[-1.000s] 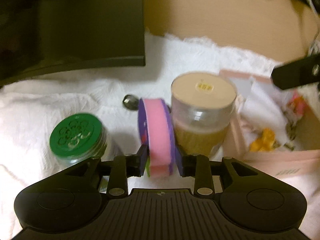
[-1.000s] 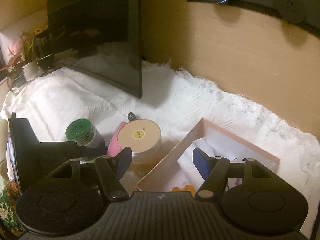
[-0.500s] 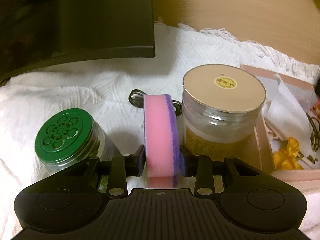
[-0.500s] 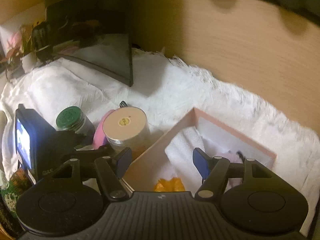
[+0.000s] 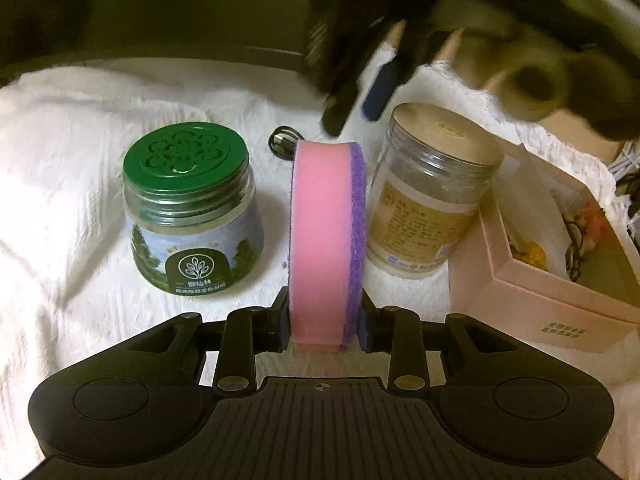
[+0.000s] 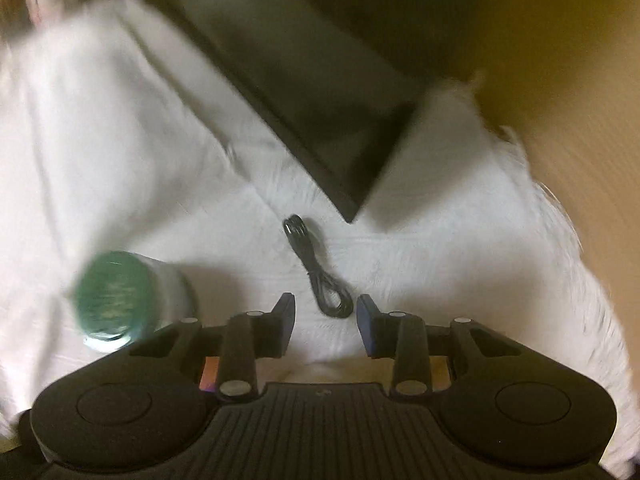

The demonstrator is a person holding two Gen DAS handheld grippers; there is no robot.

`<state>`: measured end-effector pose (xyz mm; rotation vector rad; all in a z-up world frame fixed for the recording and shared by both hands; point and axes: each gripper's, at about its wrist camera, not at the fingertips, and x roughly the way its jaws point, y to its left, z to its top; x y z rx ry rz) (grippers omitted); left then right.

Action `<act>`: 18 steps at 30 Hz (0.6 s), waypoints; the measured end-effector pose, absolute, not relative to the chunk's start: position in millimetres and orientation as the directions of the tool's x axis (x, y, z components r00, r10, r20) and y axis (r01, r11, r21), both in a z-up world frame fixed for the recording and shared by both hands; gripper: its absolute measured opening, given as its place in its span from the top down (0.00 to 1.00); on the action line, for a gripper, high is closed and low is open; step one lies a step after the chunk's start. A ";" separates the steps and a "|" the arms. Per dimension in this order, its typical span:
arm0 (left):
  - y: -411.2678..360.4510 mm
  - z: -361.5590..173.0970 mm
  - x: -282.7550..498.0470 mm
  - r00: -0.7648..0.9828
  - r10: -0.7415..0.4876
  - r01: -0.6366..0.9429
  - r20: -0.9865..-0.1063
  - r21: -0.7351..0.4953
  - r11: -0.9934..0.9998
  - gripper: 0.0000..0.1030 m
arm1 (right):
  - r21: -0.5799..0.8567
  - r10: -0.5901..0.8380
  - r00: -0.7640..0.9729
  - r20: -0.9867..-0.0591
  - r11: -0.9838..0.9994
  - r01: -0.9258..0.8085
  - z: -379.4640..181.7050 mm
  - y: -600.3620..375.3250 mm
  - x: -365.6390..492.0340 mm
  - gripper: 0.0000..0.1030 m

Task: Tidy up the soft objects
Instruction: 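Grasp the coiled black cable with the right tool while the left holds the sponge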

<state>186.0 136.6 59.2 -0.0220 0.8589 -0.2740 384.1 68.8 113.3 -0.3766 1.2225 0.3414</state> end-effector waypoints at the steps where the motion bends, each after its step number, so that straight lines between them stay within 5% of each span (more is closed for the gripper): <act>1: 137.7 58.0 186.7 0.616 -0.254 0.228 -0.746 -0.140 0.964 0.65 | -0.127 0.019 0.299 -0.954 0.879 -0.460 105.3 78.2 388.0 0.67; 14: 146.7 51.8 196.9 0.584 -0.300 0.221 -0.754 -0.208 0.953 0.63 | -0.283 -0.167 0.259 -0.951 0.806 -0.520 49.0 127.1 423.9 0.67; 18: 146.2 51.8 195.3 0.584 -0.294 0.221 -0.757 -0.200 0.955 0.63 | -0.232 -0.114 0.247 -0.962 0.819 -0.525 52.5 121.0 425.5 0.88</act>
